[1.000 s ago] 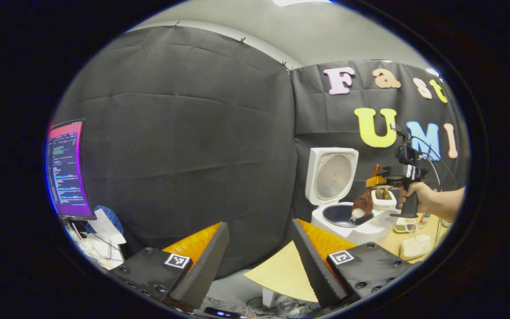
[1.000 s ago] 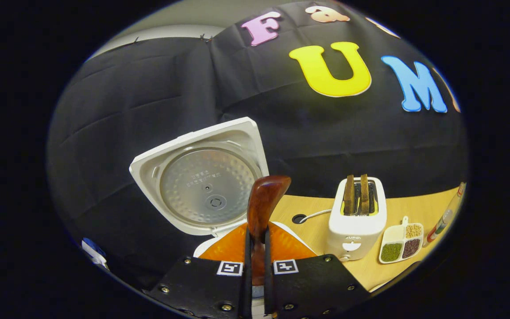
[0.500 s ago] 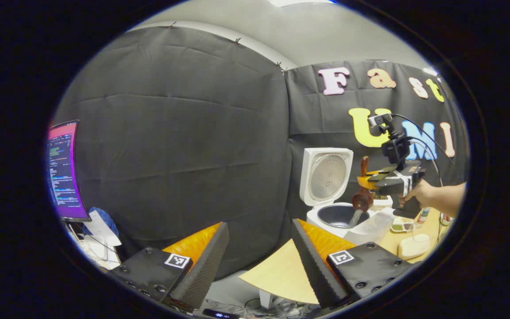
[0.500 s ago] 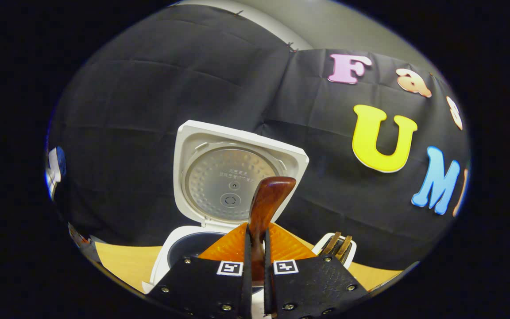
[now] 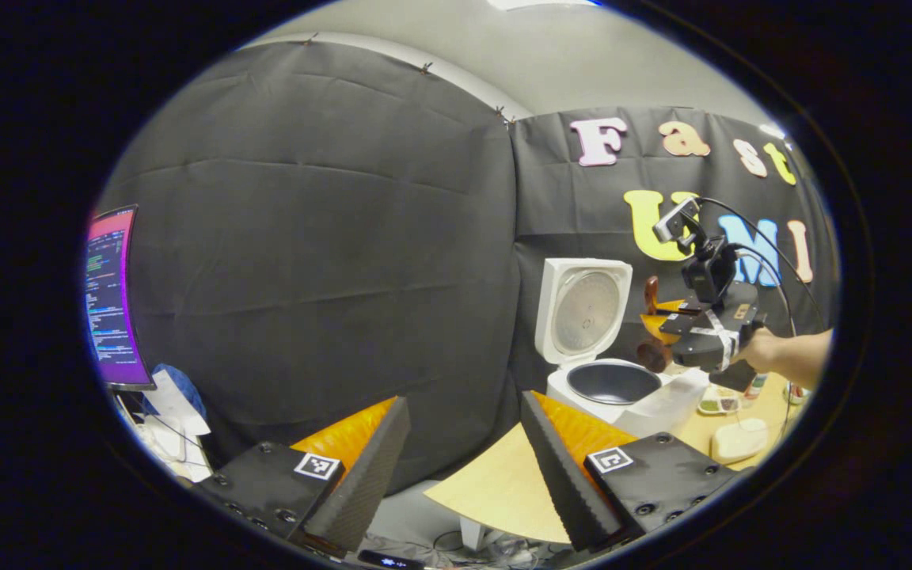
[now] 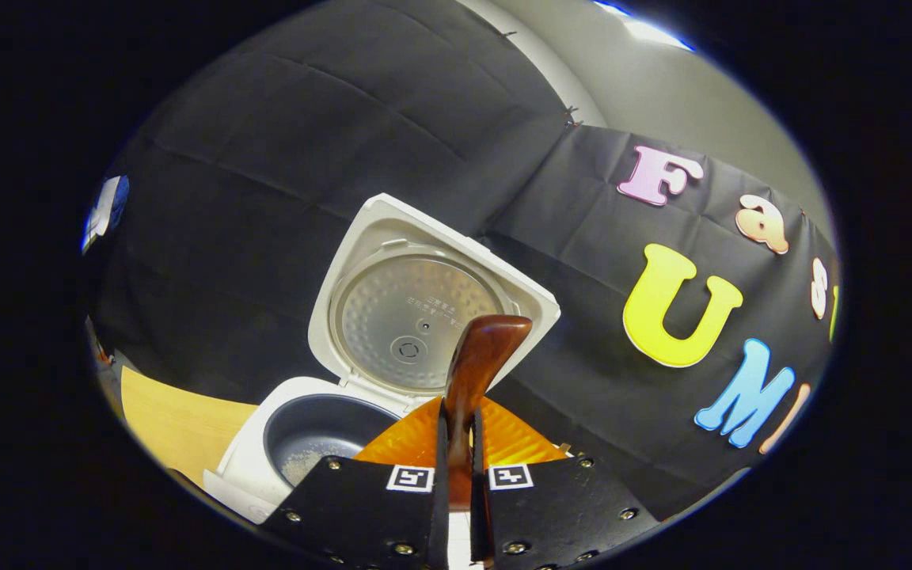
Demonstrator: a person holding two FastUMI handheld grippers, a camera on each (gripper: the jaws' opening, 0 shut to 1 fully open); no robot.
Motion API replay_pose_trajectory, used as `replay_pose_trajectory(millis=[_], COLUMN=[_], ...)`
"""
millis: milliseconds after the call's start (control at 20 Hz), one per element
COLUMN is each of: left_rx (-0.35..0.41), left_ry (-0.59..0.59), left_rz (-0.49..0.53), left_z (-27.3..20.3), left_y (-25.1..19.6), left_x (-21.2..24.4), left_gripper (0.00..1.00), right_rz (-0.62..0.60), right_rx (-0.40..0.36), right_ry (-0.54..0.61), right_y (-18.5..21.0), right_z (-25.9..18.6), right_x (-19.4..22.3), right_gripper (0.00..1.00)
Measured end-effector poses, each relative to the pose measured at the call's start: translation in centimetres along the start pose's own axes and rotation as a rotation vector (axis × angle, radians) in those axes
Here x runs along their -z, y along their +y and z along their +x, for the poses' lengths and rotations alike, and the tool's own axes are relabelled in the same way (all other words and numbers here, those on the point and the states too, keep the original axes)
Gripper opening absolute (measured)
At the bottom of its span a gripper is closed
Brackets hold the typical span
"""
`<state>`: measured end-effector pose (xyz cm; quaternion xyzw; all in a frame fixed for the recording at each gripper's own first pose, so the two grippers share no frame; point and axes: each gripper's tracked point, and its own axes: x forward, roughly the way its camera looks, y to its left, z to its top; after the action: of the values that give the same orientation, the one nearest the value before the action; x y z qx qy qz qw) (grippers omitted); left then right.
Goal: Close the left gripper, press the button to open the rice cooker; take a wooden spoon from the chopstick holder with the right hand, scoop a spoonful of rice and pour it into the rice cooker, then put the wooden spoon back into the chopstick holder.
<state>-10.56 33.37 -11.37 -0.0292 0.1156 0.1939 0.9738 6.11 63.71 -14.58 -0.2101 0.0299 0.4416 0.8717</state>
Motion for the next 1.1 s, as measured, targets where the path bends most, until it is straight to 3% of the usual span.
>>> replay_pose_trajectory(millis=[50,150,400,550,600,650,700,950,1100], left_rx=[0.002,0.008,0.022,0.042,0.051,0.06,0.068,0.133,0.181], left_ry=[-0.001,-0.001,-0.006,-0.006,-0.012,-0.017,-0.023,-0.042,-0.055], left_rz=[-0.003,-0.006,-0.027,-0.037,-0.04,-0.041,-0.039,-0.045,-0.059], left_z=[0.0,0.1,1.2,1.8,1.6,1.7,1.7,1.9,3.2], left_y=[0.0,-0.1,-0.5,-0.7,-0.9,-1.1,-1.4,-2.9,-5.9], left_x=[-0.1,-0.1,-0.7,-1.0,-1.4,-1.9,-2.0,-3.2,-4.4], left_gripper=[0.95,0.98,0.98,0.97,0.92,0.96,0.92,0.95,0.92], right_rz=[0.037,0.143,0.533,0.707,0.756,0.801,0.841,0.957,1.025], right_rx=[0.0,0.007,0.003,0.018,0.028,0.039,0.048,0.1,0.133], right_ry=[0.009,0.026,0.081,0.093,0.098,0.103,0.102,0.078,0.056], right_y=[-0.2,-0.6,-2.9,-4.7,-5.3,-6.0,-6.7,-10.6,-12.8], right_z=[0.0,-0.2,-0.9,-1.7,-2.0,-2.4,-3.0,-6.5,-9.1], right_x=[0.1,0.1,0.6,0.9,1.2,1.4,1.6,2.1,2.6], right_gripper=[0.11,0.11,0.11,0.11,0.11,0.11,0.12,0.11,0.11])
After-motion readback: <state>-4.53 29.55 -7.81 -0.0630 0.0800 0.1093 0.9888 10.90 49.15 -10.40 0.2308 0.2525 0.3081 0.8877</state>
